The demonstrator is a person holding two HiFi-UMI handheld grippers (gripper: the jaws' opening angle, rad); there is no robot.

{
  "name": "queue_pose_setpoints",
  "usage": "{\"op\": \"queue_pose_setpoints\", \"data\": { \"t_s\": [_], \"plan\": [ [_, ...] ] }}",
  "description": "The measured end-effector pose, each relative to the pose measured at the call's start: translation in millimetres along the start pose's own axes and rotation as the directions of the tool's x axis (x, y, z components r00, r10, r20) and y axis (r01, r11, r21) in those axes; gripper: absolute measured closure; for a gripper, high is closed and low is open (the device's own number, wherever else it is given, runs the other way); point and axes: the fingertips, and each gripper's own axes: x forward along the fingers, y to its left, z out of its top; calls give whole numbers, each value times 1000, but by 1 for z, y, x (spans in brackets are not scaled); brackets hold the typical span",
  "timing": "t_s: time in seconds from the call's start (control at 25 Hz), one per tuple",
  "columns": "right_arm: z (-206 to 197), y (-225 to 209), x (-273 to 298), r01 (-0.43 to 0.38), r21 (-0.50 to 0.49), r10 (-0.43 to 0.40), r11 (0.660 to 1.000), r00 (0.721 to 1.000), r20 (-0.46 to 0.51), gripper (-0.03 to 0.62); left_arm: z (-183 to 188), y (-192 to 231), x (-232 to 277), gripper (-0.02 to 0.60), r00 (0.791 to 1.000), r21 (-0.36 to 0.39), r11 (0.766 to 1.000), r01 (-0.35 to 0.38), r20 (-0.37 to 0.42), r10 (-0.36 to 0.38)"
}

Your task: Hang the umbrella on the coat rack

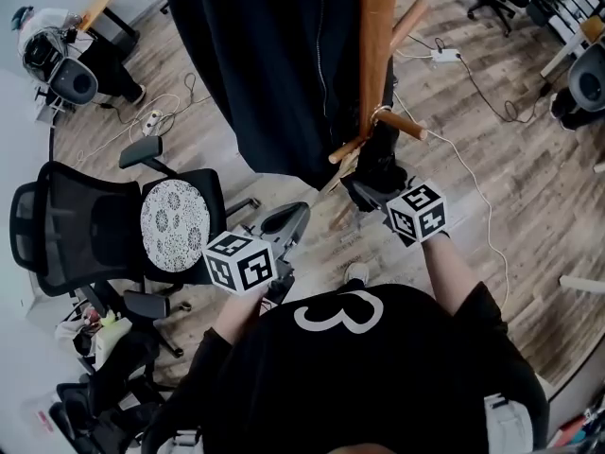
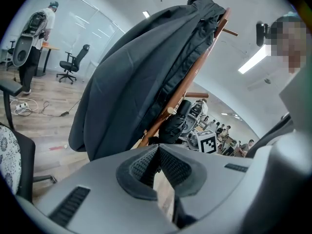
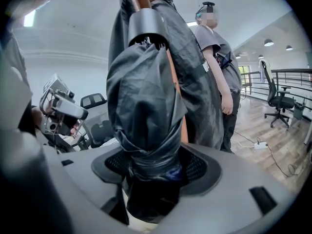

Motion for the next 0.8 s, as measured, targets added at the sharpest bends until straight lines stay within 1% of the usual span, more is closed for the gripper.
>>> {"op": "queue_pose_setpoints", "data": {
  "t_s": [0.08,0.24,0.4,0.48,0.64,0.72,0.8],
  "plan": [
    [1,-4,-3,19,-9,-19,1000,1000,9,319,-3,-3,1,566,1000,3,1000,-6,-3,6],
    [1,-6,-12,52,9,-52,999,997,48,318,-8,-14,2,566,1000,25,1000,-8,-19,8],
    [2,-9,-29,149,38,-152,988,983,99,300,-12,-22,-3,566,1000,28,1000,-9,-8,9],
    [0,-7,-43,171,52,-177,984,975,131,299,-16,-27,-7,566,1000,25,1000,-13,2,13],
    [-3,4,-73,163,72,-172,984,972,158,299,-26,-43,-14,566,1000,29,999,-12,16,12],
    [-8,17,-91,155,56,-162,986,975,155,300,-33,-57,-18,566,1000,-1,1000,9,28,-9],
    [-12,39,-110,133,32,-136,991,980,147,301,-39,-78,-21,566,998,-35,998,48,46,-46]
  ]
}}
